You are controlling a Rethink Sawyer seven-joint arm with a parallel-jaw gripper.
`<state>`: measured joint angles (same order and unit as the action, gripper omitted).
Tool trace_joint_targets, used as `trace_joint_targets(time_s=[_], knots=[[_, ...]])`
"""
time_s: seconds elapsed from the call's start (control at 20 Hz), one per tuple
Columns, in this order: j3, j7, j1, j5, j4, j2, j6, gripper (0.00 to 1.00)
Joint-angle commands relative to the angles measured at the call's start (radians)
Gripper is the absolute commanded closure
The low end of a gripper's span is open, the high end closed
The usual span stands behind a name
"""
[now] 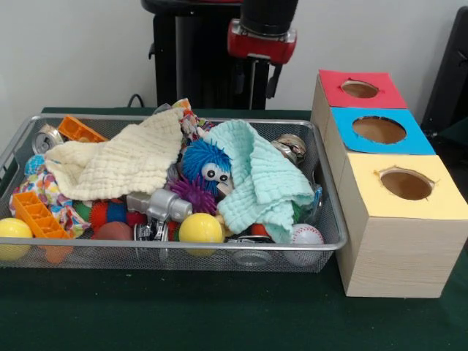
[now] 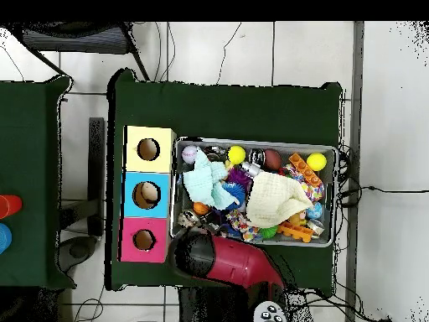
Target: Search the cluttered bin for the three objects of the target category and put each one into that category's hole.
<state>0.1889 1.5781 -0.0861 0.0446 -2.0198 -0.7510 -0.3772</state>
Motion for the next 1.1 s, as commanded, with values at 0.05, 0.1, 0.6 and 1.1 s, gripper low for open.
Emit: trace_joint_targets(time_s=[0.05,0.1,0.6,1.1], knots=[[0.020,0.133,-0.061,-0.050,0.120,0.081,0.101,0.00],[0.022,0.135,-0.058,-0.051,0.118,0.082,0.099,0.00],[0.023,0.101,-0.089,-0.073,0.158,0.101,0.097,0.00],[0.023,0.051,-0.157,-0.130,0.256,0.125,0.067,0.00]])
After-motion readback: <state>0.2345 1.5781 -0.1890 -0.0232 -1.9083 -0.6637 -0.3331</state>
